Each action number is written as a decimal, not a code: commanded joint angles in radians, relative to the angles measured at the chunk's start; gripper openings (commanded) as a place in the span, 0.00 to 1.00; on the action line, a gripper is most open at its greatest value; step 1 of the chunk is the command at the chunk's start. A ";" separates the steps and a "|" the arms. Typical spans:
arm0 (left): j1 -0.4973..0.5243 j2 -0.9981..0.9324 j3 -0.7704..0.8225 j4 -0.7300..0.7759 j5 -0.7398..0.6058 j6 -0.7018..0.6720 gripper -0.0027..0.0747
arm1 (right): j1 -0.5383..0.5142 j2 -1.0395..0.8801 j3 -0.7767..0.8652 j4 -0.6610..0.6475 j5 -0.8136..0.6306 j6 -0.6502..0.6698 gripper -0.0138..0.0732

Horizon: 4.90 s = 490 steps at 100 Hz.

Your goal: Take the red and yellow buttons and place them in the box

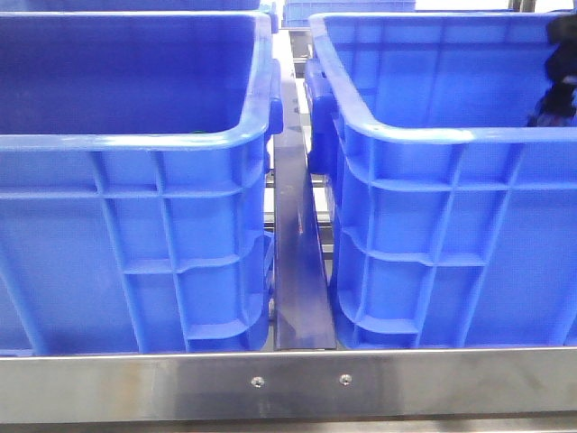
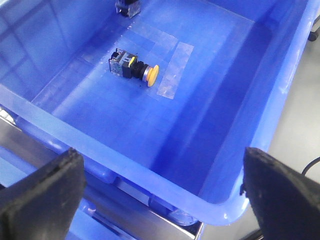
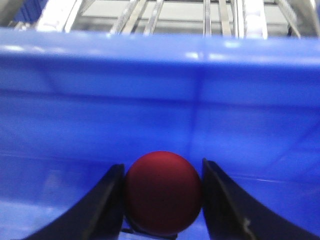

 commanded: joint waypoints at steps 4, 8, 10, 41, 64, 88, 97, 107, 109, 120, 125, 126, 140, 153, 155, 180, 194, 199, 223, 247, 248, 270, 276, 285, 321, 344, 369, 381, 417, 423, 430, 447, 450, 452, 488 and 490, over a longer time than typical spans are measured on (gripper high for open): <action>-0.008 -0.038 -0.032 -0.010 -0.059 -0.001 0.81 | -0.006 0.009 -0.064 0.022 -0.004 -0.021 0.38; -0.008 -0.038 -0.032 -0.010 -0.059 -0.001 0.81 | -0.006 0.022 -0.069 0.022 -0.004 -0.028 0.38; -0.008 -0.038 -0.032 -0.010 -0.059 -0.001 0.81 | -0.006 0.028 -0.069 0.022 -0.004 -0.033 0.38; -0.008 -0.038 -0.032 -0.010 -0.059 -0.001 0.81 | -0.006 0.061 -0.070 0.022 -0.006 -0.066 0.38; -0.008 -0.038 -0.032 -0.010 -0.059 -0.001 0.81 | -0.006 0.056 -0.070 0.022 0.036 -0.066 0.59; -0.008 -0.038 -0.032 -0.010 -0.059 -0.001 0.81 | -0.006 0.049 -0.070 0.022 0.039 -0.066 0.68; -0.008 -0.038 -0.032 -0.010 -0.059 -0.001 0.81 | -0.006 0.041 -0.070 0.022 0.037 -0.066 0.68; -0.008 -0.038 -0.032 -0.010 -0.059 -0.001 0.81 | -0.006 0.017 -0.070 0.022 0.030 -0.066 0.68; -0.008 -0.038 -0.032 -0.010 -0.059 -0.001 0.81 | -0.006 0.012 -0.069 0.022 0.030 -0.066 0.69; -0.008 -0.038 -0.032 -0.010 -0.059 -0.001 0.81 | -0.006 -0.020 -0.068 0.022 0.025 -0.066 0.73; -0.008 -0.038 -0.032 -0.010 -0.059 -0.001 0.81 | -0.006 -0.032 -0.068 0.022 0.021 -0.066 0.74; -0.008 -0.038 -0.032 -0.010 -0.059 -0.001 0.81 | -0.006 -0.037 -0.068 0.022 0.020 -0.066 0.74; -0.008 -0.038 -0.032 -0.010 -0.059 -0.001 0.81 | -0.006 -0.080 -0.067 0.022 0.021 -0.065 0.74; -0.008 -0.038 -0.032 -0.010 -0.059 -0.001 0.81 | -0.006 -0.148 -0.043 0.022 0.029 -0.064 0.73; -0.008 -0.040 -0.032 -0.010 -0.061 -0.001 0.81 | -0.006 -0.163 -0.037 0.022 0.031 -0.062 0.72; -0.007 -0.085 -0.015 -0.008 -0.155 -0.024 0.68 | -0.006 -0.408 0.149 0.028 0.036 -0.049 0.30; -0.007 -0.127 0.036 -0.008 -0.200 -0.031 0.42 | -0.006 -0.575 0.264 0.042 0.046 -0.049 0.08; -0.007 -0.145 0.066 -0.008 -0.224 -0.032 0.30 | -0.006 -0.632 0.298 0.042 0.054 -0.049 0.08; -0.007 -0.271 0.244 -0.008 -0.364 -0.032 0.01 | -0.006 -0.902 0.447 0.048 0.106 -0.049 0.08; -0.007 -0.446 0.421 -0.010 -0.464 -0.032 0.01 | -0.006 -1.174 0.595 0.050 0.132 -0.049 0.08; -0.007 -0.452 0.432 -0.010 -0.466 -0.032 0.01 | -0.006 -1.182 0.600 0.050 0.132 -0.049 0.08; -0.007 -0.652 0.587 -0.024 -0.496 -0.032 0.01 | -0.006 -1.405 0.738 0.051 0.132 -0.049 0.08; -0.007 -0.701 0.629 -0.024 -0.513 -0.032 0.01 | -0.006 -1.456 0.763 0.051 0.132 -0.049 0.08; -0.007 -0.770 0.676 -0.026 -0.545 -0.032 0.01 | -0.006 -1.504 0.791 0.051 0.133 -0.049 0.08; -0.007 -0.839 0.695 -0.026 -0.551 -0.032 0.01 | -0.006 -1.516 0.798 0.051 0.134 -0.049 0.08; -0.007 -0.833 0.695 -0.026 -0.551 -0.032 0.01 | -0.006 -1.516 0.798 0.051 0.134 -0.049 0.08; 0.012 -0.833 0.695 0.011 -0.533 -0.032 0.01 | -0.006 -1.516 0.798 0.051 0.137 -0.049 0.08; 0.113 -0.833 0.696 0.065 -0.537 -0.032 0.01 | -0.006 -1.516 0.798 0.051 0.137 -0.049 0.08; 0.500 -0.901 0.793 0.240 -0.530 -0.342 0.01 | -0.006 -1.516 0.798 0.051 0.137 -0.049 0.08; 0.552 -0.936 0.836 0.268 -0.530 -0.352 0.01 | -0.006 -1.516 0.798 0.051 0.137 -0.049 0.08; 0.612 -0.979 0.886 0.268 -0.530 -0.352 0.01 | -0.006 -1.516 0.798 0.051 0.137 -0.049 0.08; 0.740 -1.098 1.014 0.258 -0.531 -0.341 0.01 | -0.006 -1.516 0.798 0.051 0.137 -0.049 0.08; 0.762 -1.123 1.035 0.253 -0.531 -0.341 0.01 | -0.006 -1.516 0.798 0.051 0.137 -0.049 0.08; 0.770 -1.133 1.050 0.248 -0.531 -0.341 0.01 | -0.006 -1.516 0.798 0.051 0.137 -0.049 0.08; 0.917 -1.388 1.345 0.169 -0.656 -0.261 0.01 | -0.006 -1.516 0.798 0.051 0.137 -0.049 0.08; 0.916 -1.406 1.365 0.162 -0.676 -0.261 0.01 | -0.006 -1.516 0.798 0.051 0.137 -0.049 0.08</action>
